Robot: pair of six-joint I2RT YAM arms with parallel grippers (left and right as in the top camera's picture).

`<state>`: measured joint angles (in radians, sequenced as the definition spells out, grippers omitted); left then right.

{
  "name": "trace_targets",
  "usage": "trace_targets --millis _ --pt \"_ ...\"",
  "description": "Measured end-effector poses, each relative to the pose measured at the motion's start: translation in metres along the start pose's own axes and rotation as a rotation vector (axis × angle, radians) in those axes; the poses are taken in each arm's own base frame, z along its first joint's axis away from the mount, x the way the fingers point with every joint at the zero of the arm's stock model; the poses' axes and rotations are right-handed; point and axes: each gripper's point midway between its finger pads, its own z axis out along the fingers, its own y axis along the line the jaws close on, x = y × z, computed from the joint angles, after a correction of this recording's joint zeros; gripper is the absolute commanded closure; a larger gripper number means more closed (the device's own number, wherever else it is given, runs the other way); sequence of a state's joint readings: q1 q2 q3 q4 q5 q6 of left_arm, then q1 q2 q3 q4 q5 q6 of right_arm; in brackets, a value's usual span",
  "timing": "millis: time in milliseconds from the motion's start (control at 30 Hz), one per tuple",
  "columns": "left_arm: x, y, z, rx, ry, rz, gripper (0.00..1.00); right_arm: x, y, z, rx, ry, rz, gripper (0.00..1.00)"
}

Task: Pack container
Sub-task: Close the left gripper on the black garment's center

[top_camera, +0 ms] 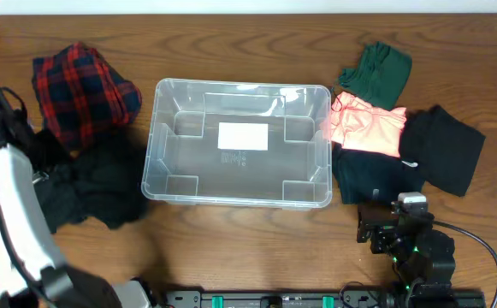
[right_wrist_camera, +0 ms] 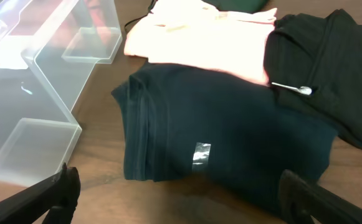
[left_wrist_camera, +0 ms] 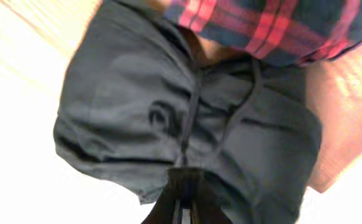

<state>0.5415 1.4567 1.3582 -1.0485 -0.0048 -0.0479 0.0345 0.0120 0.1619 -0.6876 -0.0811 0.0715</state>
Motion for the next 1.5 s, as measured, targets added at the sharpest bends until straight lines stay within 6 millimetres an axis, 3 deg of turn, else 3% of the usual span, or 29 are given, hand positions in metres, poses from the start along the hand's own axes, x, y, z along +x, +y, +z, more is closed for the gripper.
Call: trace_targets --millis 300,367,467,533,633,900,1033,1133,1500 --pt "0.001 0.002 -0.024 0.005 -0.063 -0.004 0.92 0.0 0.0 0.0 0.0 0.0 0.0 0.01" --pt "0.002 0.002 -0.022 0.004 -0.054 0.0 0.83 0.0 0.0 0.0 0.0 0.0 0.0 0.01" --pt "0.002 0.001 -0.012 0.001 -0.027 -0.003 0.56 0.0 0.0 0.0 0.0 0.0 0.0 0.01" --pt "0.0 0.0 -0.002 -0.001 -0.005 0.005 0.5 0.0 0.0 0.0 0.0 0.0 0.0 0.01" --pt "0.002 -0.001 0.028 -0.011 0.08 0.006 0.49 0.0 0.0 0.0 0.0 0.0 0.0 0.01" --pt "0.029 -0.008 0.115 -0.016 0.346 0.017 0.52 0.0 0.0 0.0 0.0 0.0 0.0 0.01" --pt "0.04 -0.008 0.143 -0.027 0.416 0.017 0.81 0.0 0.0 0.0 0.0 0.0 0.0 0.01" --pt "0.039 -0.003 0.146 -0.049 0.425 0.023 0.94 0.0 0.0 0.0 0.0 0.0 0.0 0.01" --pt "0.041 -0.003 0.151 -0.056 0.463 0.028 0.94 0.0 0.0 0.0 0.0 0.0 0.0 0.01"
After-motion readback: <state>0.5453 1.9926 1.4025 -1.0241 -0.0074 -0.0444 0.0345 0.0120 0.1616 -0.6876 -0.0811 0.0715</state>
